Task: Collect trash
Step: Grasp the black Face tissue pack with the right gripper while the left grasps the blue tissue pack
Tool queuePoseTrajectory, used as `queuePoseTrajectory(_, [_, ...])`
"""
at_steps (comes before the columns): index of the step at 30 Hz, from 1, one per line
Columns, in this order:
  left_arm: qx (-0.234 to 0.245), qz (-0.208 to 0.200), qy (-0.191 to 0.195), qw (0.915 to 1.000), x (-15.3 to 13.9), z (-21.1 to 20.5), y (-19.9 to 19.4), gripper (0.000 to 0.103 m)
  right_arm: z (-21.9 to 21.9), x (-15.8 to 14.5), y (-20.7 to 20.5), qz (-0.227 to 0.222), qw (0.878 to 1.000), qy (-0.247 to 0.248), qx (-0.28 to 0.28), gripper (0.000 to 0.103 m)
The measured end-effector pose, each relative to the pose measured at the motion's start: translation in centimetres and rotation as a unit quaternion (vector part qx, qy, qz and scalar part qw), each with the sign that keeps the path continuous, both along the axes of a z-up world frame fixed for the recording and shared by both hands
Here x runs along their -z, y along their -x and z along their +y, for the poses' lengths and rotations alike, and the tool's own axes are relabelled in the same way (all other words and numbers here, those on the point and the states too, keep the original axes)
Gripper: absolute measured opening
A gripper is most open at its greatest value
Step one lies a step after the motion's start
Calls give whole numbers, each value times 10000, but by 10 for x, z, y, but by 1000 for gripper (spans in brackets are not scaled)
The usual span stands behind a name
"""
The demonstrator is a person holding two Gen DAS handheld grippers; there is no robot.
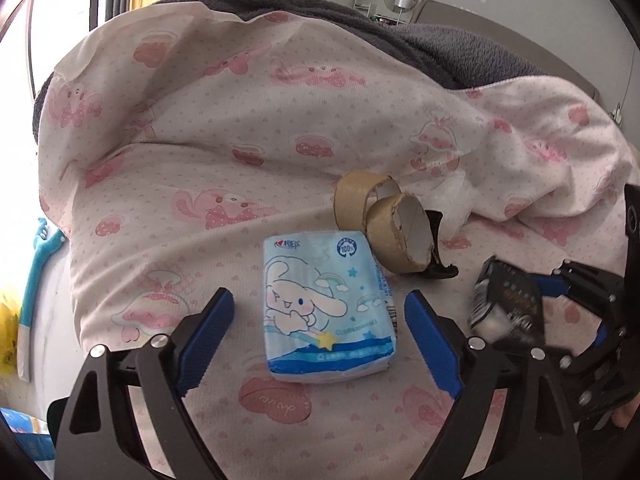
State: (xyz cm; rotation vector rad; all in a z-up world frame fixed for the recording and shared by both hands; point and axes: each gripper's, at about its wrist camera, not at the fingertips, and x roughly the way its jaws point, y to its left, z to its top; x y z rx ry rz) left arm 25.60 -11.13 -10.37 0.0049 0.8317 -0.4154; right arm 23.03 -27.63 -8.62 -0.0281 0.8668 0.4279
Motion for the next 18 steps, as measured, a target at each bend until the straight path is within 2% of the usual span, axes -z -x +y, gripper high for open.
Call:
queuePoseTrajectory(2, [11,-33,-87,10000,1,-3,0,86,-4,0,1,2,10000,-77,58,73])
queuePoseTrajectory(9, [7,-114,-217,9997,3,-7,0,65,-14,-5,0,-1,9996,-182,221,73])
queuePoseTrajectory(12, [111,-135,-230,9996,1,-6,3,59,-17,-8,0,-22,9991,-287,306,73])
queuePoseTrajectory(18, [363,-149,-300,9988,-3,-2,18,57,-20,-9,1,-37,9975,-505,484,73])
